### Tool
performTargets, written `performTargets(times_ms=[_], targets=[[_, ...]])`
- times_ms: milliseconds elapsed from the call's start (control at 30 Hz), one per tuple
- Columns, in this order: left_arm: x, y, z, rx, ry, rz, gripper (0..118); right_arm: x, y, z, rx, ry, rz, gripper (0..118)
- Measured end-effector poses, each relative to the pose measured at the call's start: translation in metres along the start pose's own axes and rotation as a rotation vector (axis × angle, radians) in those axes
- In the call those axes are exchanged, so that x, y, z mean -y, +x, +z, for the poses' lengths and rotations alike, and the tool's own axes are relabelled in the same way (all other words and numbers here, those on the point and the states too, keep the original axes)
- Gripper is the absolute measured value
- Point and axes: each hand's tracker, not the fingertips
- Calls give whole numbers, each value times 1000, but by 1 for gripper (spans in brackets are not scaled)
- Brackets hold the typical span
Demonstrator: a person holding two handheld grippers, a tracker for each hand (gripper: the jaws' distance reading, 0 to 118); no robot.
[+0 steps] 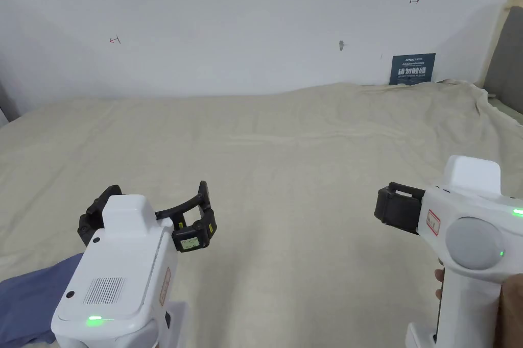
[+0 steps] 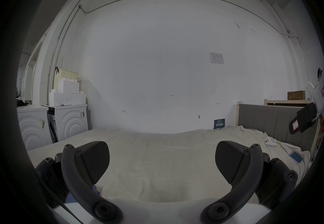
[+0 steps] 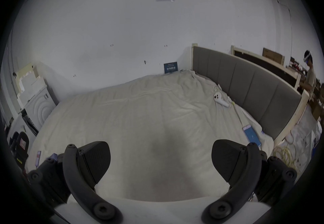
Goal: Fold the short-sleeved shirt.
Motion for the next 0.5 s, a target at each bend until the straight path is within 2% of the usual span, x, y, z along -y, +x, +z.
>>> performTargets(times_ms=[67,133,300,500], targets=[[0,0,1,-2,0,1,118,0,-1,3,-4,34,29,114],[-1,0,1,-1,2,1,118,-2,-1,-3,15,45,26,115],[-1,-1,1,-1,4,5,118,-3,3,-7,-11,36,35,115],[-2,-1,2,-2,7,6,118,6,2,-7,-36,166,81,115]])
